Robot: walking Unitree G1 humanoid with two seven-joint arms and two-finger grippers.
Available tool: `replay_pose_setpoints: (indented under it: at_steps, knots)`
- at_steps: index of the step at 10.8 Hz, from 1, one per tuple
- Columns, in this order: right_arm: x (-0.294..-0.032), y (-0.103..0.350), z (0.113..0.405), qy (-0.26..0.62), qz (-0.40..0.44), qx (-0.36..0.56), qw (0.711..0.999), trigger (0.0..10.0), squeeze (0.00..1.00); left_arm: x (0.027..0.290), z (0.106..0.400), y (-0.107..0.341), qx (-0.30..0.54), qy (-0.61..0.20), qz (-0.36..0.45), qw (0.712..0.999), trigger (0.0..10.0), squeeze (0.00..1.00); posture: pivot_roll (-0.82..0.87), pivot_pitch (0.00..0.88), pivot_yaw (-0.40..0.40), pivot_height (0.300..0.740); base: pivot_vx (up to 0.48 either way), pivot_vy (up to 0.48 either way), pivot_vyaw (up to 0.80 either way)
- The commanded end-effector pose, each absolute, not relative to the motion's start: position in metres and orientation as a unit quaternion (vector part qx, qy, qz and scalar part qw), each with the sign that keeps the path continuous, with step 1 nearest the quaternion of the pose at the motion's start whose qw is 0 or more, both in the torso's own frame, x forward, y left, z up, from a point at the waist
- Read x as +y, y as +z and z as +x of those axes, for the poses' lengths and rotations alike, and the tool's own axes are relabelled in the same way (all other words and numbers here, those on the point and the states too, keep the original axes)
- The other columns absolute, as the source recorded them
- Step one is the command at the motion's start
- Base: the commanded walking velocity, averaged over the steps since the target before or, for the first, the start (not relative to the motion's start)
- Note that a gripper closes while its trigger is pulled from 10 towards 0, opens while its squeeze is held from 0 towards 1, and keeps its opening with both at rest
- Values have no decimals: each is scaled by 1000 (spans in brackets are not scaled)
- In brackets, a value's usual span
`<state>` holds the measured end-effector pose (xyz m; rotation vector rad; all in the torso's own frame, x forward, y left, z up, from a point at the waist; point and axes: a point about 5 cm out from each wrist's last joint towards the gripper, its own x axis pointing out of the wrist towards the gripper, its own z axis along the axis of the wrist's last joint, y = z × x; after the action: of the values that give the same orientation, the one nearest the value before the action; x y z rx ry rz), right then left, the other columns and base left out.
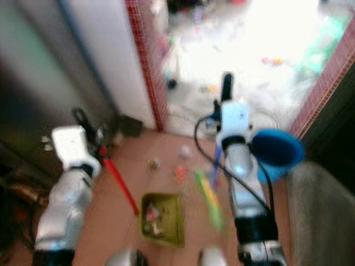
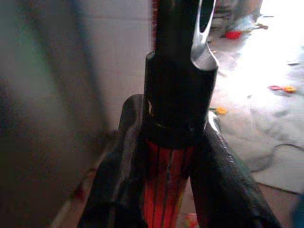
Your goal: Sweep floor
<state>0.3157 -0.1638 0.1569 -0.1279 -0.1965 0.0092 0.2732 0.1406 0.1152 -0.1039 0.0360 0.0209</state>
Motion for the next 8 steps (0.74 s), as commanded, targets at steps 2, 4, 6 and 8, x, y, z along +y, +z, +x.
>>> replay_pose_setpoints:
  at_steps: [2, 4, 6, 8]
  knots:
    - [-160, 168, 318, 8, -72, -119, 990, 10000, 0, 146, 274, 128, -15, 15, -62, 998, 10000, 0, -114, 34, 73, 740, 0, 0, -800]
    - [-160, 168, 318, 9, -72, -118, 990, 10000, 0, 146, 274, 128, -12, 16, -65, 998, 10000, 0, -117, 39, 71, 740, 0, 0, -800]
    - [-160, 167, 317, 11, -72, -115, 991, 10000, 0, 147, 275, 128, -11, 19, -75, 997, 10000, 0, -120, 45, 69, 740, 0, 0, -800]
    - [-159, 165, 317, 17, -70, -114, 991, 10000, 0, 147, 277, 127, -5, 15, -83, 996, 10000, 0, -122, 50, 66, 740, 0, 480, -400]
